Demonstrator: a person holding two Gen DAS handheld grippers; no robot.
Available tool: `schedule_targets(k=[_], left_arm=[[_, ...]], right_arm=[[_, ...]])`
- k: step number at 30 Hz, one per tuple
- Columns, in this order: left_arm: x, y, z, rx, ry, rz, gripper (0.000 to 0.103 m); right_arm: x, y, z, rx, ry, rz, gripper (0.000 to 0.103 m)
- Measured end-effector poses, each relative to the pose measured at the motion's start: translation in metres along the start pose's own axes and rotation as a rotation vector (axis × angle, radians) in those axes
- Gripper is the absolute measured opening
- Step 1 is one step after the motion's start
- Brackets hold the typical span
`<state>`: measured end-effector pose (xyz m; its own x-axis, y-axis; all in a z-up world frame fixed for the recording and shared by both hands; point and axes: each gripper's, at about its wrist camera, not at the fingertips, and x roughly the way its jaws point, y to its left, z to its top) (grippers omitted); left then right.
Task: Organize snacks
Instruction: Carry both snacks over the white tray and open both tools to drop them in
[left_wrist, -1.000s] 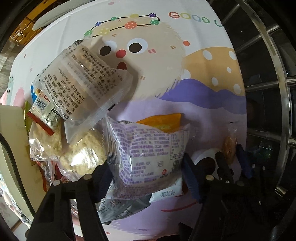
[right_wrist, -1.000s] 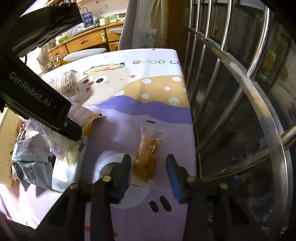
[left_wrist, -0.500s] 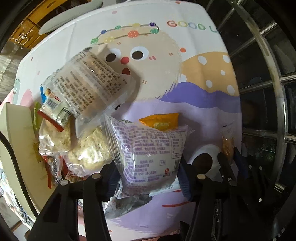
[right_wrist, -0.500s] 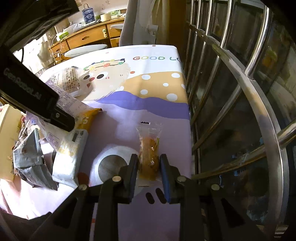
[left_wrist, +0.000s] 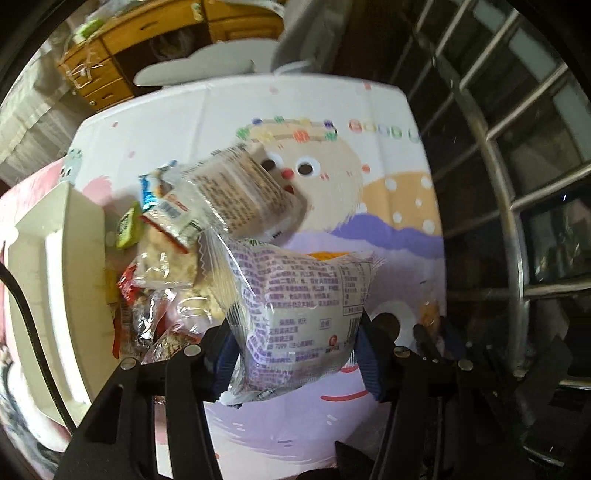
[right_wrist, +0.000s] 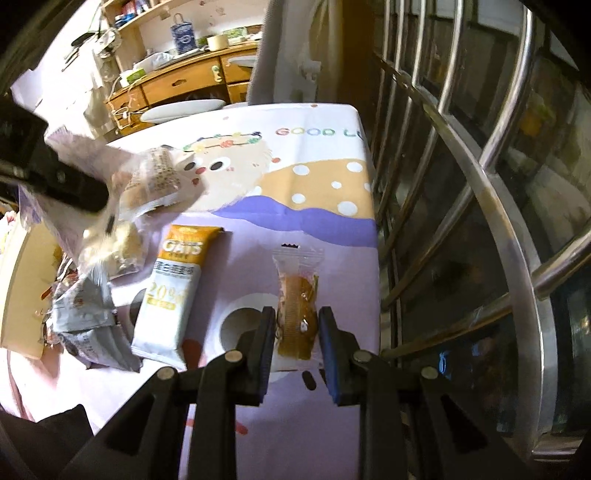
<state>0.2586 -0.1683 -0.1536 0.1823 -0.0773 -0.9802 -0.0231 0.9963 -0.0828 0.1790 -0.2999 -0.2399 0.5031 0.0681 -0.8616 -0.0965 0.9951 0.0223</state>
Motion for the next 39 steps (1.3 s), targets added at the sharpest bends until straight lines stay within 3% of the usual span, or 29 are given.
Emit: schedule_targets(k=[5, 17, 27, 39], left_arm=[[-0.03, 0.022, -0.02, -0.045, -0.112, -0.042, 0.054], [-0.078, 0.08, -0.058, -0.112, -0.228, -0.082, 0.055], [-0.095, 0.138, -0.075, -0.177, -0.244, -0.064, 0.055], [-0.111, 0.216, -0.094, -0.119, -0.271, -0.118, 0.055]], right_arm=[[-0.01, 0.011, 0.001, -0.019, -0.009, 0.039, 0.024], [-0.034, 0.04, 0.011, -0.068, -0.031, 0.137, 0.024], [-0.059, 0.075, 0.013, -0.125, -0.039, 0.171, 0.024], [-0.083, 0.145, 0.014, -0.12, -0.092, 0.123, 0.024]])
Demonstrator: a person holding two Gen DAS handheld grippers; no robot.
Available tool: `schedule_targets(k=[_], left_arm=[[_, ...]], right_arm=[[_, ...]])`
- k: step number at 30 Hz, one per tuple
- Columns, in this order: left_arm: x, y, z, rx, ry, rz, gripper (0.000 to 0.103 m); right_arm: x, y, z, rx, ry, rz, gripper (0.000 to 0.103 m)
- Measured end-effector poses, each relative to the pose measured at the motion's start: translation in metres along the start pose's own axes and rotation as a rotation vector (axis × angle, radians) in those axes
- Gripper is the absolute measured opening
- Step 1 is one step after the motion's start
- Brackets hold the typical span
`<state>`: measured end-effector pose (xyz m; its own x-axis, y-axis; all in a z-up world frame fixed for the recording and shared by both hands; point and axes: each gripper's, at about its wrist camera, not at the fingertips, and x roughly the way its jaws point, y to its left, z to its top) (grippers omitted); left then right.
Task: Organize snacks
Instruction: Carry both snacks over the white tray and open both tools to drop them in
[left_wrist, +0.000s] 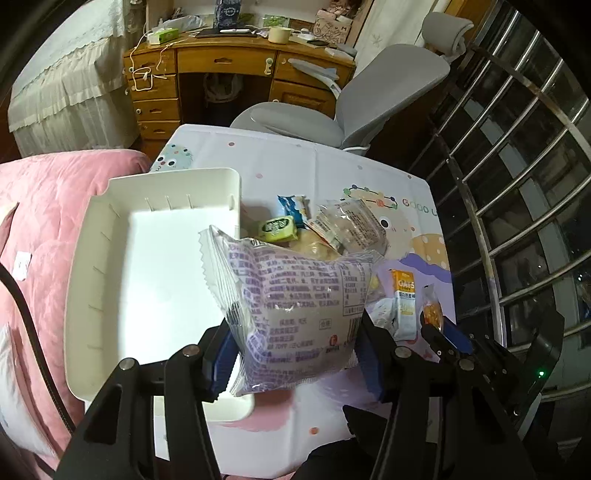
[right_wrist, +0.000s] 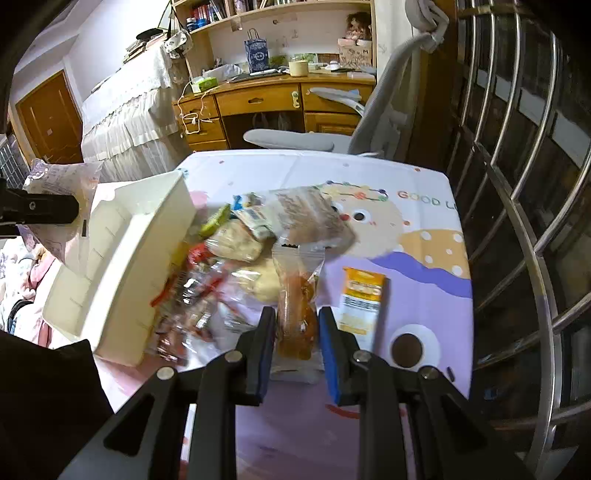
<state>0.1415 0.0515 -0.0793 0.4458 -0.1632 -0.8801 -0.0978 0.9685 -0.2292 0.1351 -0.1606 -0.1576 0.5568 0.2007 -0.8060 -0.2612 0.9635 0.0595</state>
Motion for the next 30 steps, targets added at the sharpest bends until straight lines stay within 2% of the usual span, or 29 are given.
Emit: schedule_targets(k=[14, 22, 30], left_arm=[[-0.04, 0.108, -0.012, 0.024, -0.045, -0.067, 0.056], [-0.058, 0.16, -0.016, 0.035, -0.069, -0.068, 0.056], [-0.069, 0.2, -0.015, 0.038, -0.084, -0.052, 0.056]], right_arm=[[-0.012, 0.119, 0.0, -0.012, -0.067, -0.044, 0.024], [-0.017, 0.179, 0.004, -0.029, -0.122, -0.035, 0.024], [-0.015, 0.231, 0.013, -0.07, -0.169, 0.008, 0.024]])
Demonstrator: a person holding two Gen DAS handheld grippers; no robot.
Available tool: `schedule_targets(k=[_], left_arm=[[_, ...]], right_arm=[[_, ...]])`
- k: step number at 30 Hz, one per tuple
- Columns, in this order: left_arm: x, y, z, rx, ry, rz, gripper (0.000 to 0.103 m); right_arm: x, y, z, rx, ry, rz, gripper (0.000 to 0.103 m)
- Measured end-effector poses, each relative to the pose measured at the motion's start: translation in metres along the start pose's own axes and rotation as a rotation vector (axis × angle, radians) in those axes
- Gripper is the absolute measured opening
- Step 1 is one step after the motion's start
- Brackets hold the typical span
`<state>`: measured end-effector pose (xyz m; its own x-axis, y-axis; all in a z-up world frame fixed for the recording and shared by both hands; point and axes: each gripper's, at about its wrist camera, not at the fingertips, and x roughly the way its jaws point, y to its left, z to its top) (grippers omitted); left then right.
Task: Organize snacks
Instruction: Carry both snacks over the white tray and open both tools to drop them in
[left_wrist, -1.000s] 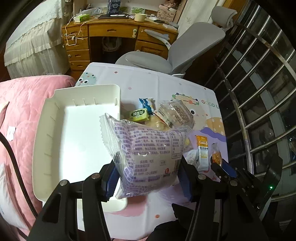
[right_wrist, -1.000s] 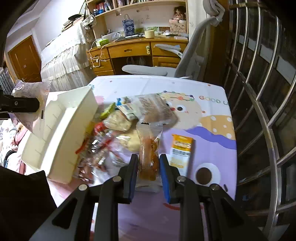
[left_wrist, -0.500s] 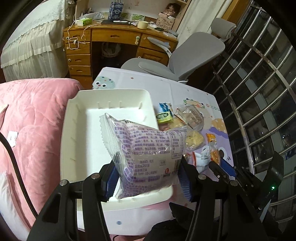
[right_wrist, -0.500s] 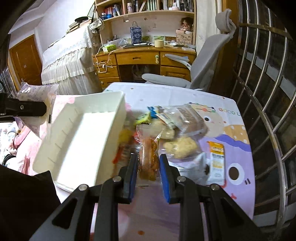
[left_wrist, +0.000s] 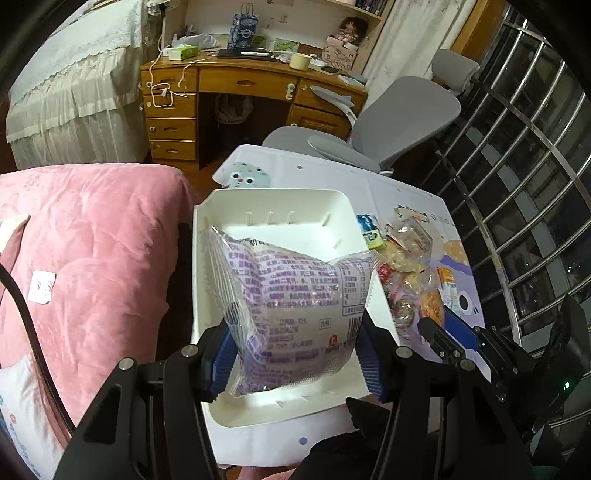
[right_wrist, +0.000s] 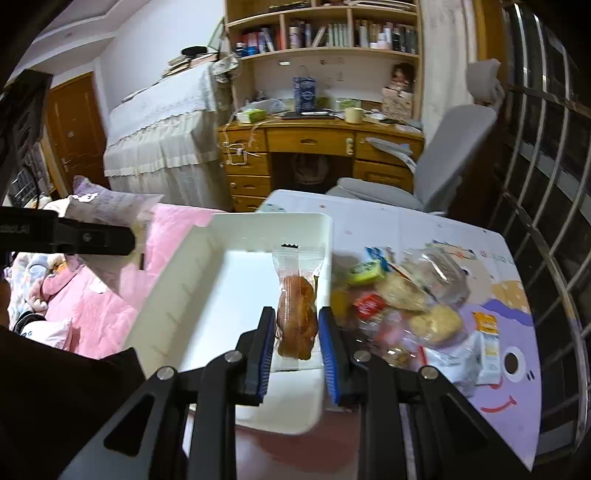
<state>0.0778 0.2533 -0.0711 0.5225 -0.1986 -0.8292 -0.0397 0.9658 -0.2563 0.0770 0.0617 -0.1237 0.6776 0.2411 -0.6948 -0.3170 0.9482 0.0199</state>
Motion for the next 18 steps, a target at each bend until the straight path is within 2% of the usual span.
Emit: schedule_targets(k=[4, 8, 10, 11, 14, 18], left_arm=[[-0.003, 0.013, 0.001, -0.01, -0.004, 0.002, 0.058], [-0.001, 0.023, 0.003, -0.032, 0.0, 0.002, 0.069], [0.0, 0.022, 0.003, -0.031, 0.0, 0.014, 0.079], [0.0, 0.022, 0.004, -0.03, 0.0, 0.023, 0.08], [0.004, 0.018, 0.005, -0.032, 0.005, 0.028, 0.08], [0.011, 0.011, 0.005, -0.034, 0.019, 0.032, 0.08]], right_arm=[[0.004, 0.023, 0.007, -0.041, -0.005, 0.025, 0.024], [0.009, 0.035, 0.011, -0.061, -0.006, 0.027, 0.025], [0.014, 0.038, 0.013, -0.075, 0.019, 0.004, 0.043], [0.015, 0.039, 0.013, -0.082, 0.026, -0.003, 0.047], [0.016, 0.038, 0.012, -0.082, 0.032, 0.017, 0.05], [0.017, 0.033, 0.01, -0.092, 0.05, 0.0, 0.055]])
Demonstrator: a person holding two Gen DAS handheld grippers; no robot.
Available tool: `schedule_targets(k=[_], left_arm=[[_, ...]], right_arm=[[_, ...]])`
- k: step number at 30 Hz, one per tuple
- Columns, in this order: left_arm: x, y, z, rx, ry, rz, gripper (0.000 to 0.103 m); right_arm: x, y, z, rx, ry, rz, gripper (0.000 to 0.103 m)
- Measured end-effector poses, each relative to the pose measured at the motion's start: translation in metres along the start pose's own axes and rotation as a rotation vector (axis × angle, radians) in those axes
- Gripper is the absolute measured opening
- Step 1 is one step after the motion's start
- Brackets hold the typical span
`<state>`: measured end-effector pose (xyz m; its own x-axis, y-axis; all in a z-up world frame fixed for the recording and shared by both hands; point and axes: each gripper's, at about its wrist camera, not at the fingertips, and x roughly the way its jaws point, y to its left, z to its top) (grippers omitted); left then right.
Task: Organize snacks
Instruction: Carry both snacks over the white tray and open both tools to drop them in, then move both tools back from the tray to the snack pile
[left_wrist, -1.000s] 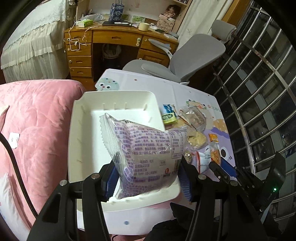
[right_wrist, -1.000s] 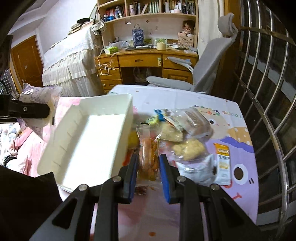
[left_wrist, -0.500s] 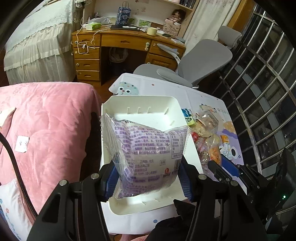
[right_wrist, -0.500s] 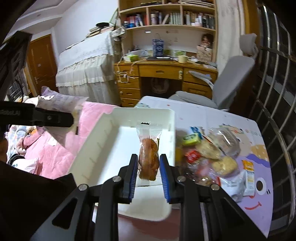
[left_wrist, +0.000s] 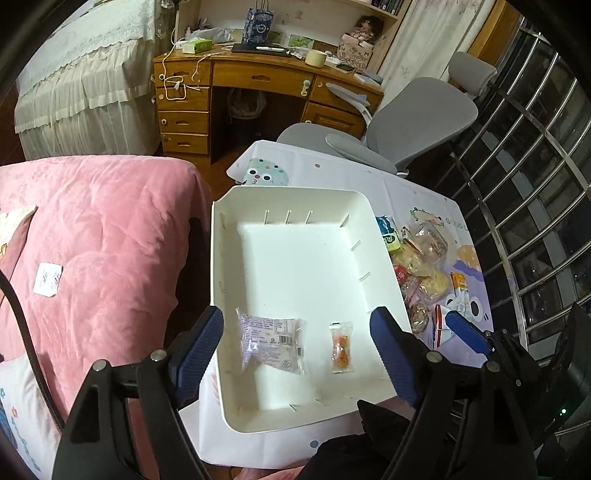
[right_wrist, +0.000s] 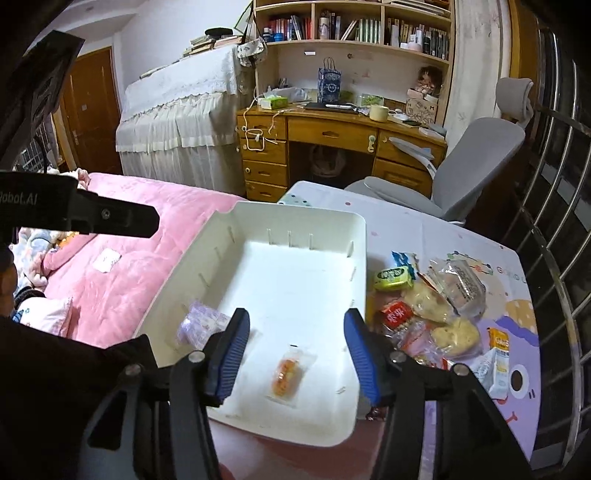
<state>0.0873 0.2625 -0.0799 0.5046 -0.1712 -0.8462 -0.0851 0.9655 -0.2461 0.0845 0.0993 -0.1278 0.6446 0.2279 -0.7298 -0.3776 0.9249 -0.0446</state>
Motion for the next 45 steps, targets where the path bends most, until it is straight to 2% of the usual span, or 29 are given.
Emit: schedule_targets(k=[14, 23, 34, 45], left_arm=[[0.015, -0.045, -0.012, 0.013, 0.046, 0.004, 0.081], [0.032, -0.097, -0.027, 0.034, 0.087, -0.008, 0.081], [0.062, -0.173, -0.047, 0.074, 0.155, -0.024, 0.081], [0.105, -0.233, -0.049, 0.059, 0.193, -0.002, 0.081]], right_arm=[[-0.006, -0.035, -0.02, 0.026, 0.062, 0.023, 0.056], [-0.018, -0.071, -0.049, 0.059, 0.13, 0.015, 0.056], [-0.029, -0.14, -0.086, 0.143, 0.214, -0.001, 0.057], [-0.021, -0.212, -0.104, 0.167, 0.287, 0.016, 0.057]])
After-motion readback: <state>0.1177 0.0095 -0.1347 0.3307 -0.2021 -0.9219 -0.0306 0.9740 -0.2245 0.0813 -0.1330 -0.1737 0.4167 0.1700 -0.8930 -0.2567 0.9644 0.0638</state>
